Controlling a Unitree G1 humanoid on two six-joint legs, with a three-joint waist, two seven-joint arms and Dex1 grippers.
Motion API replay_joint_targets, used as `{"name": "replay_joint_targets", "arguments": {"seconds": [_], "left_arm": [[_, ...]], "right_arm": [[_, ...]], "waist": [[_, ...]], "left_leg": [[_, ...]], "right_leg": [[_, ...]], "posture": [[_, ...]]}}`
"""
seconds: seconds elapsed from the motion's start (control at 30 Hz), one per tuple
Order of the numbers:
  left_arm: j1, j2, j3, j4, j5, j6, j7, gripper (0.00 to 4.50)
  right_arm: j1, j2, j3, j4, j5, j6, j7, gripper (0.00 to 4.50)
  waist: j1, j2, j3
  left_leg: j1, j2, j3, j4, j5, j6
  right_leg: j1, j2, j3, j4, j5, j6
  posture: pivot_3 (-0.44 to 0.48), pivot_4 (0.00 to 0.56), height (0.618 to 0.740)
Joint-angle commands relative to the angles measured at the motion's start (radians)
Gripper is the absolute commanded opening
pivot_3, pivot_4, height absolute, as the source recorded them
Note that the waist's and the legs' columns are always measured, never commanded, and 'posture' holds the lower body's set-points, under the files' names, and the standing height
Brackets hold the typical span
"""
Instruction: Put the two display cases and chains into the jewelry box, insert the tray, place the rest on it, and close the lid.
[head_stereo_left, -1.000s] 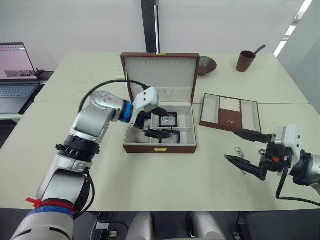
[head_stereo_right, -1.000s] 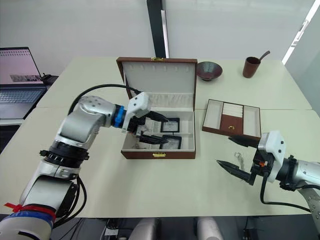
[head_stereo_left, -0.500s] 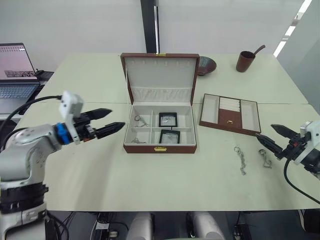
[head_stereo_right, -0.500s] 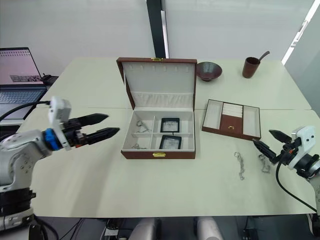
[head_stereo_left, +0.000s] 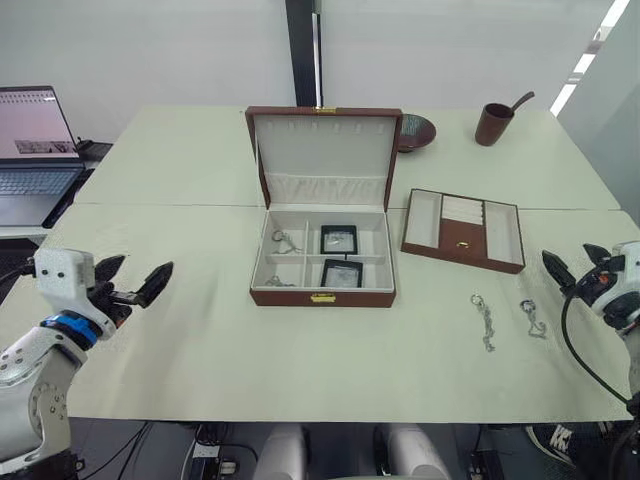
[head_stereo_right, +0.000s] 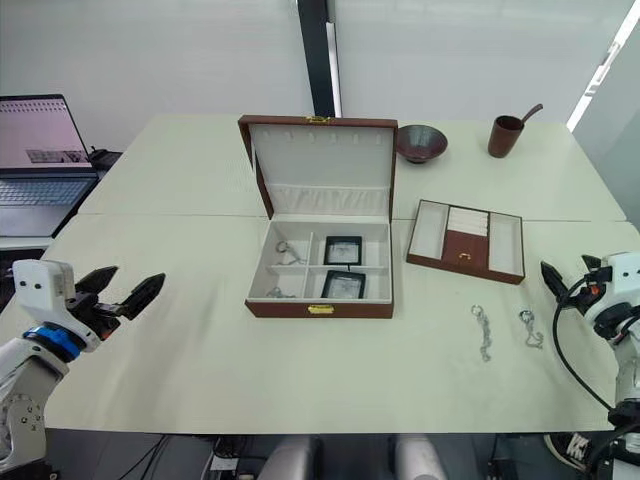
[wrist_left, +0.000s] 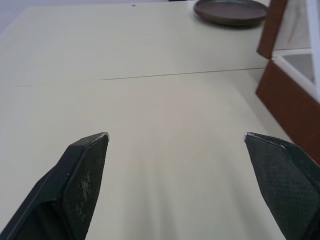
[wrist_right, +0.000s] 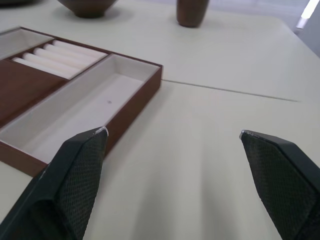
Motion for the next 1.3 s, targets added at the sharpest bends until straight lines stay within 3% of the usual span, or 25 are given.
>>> {"name": "replay_joint_targets", "arguments": {"seconds": [0.03,0.3,0.53,1.0,1.3], "left_arm": [[0.002,-0.032,0.031,0.069,0.063,-0.139,0.104,4.49],[-0.015,-0.122,0.009,0.201,0.152,-0.329,0.312,4.49],[-0.006,-0.154,-0.021,0.243,0.176,-0.394,0.38,4.49],[-0.012,-0.143,-0.047,0.282,0.139,-0.425,0.354,4.49],[-0.002,-0.096,-0.074,0.24,0.08,-0.444,0.205,4.49]], "right_arm": [[-0.036,-0.003,-0.033,0.054,-0.014,-0.075,-0.064,4.5],[-0.038,0.028,-0.029,0.119,-0.035,-0.133,-0.148,4.5],[-0.053,0.032,-0.031,0.165,-0.031,-0.168,-0.183,4.5],[-0.074,0.02,-0.029,0.216,-0.026,-0.19,-0.161,4.5],[-0.078,0.003,-0.019,0.152,0.002,-0.145,-0.061,4.5]], "waist": [[0.0,0.0,0.0],[-0.001,0.0,0.0],[-0.001,0.0,0.0],[-0.001,0.0,0.0],[-0.002,0.0,0.0]], "left_leg": [[0.0,0.0,0.0,0.0,0.0,0.0],[0.001,0.0,0.001,0.0,0.0,0.0],[0.001,0.0,0.001,0.0,0.0,0.0],[0.001,0.0,0.001,0.0,0.0,0.0],[0.001,0.0,0.001,-0.001,0.0,0.0]], "right_leg": [[0.0,0.0,0.0,0.0,0.0,0.0],[0.0,0.0,0.001,0.0,0.0,0.0],[0.0,0.0,0.001,0.0,0.0,0.0],[0.0,0.0,0.001,0.0,0.0,0.0],[0.0,0.001,0.001,0.0,0.0,0.0]], "posture": [[0.0,0.15,0.74],[0.0,0.15,0.74],[0.0,0.15,0.74],[0.0,0.15,0.74],[0.0,0.15,0.74]]}}
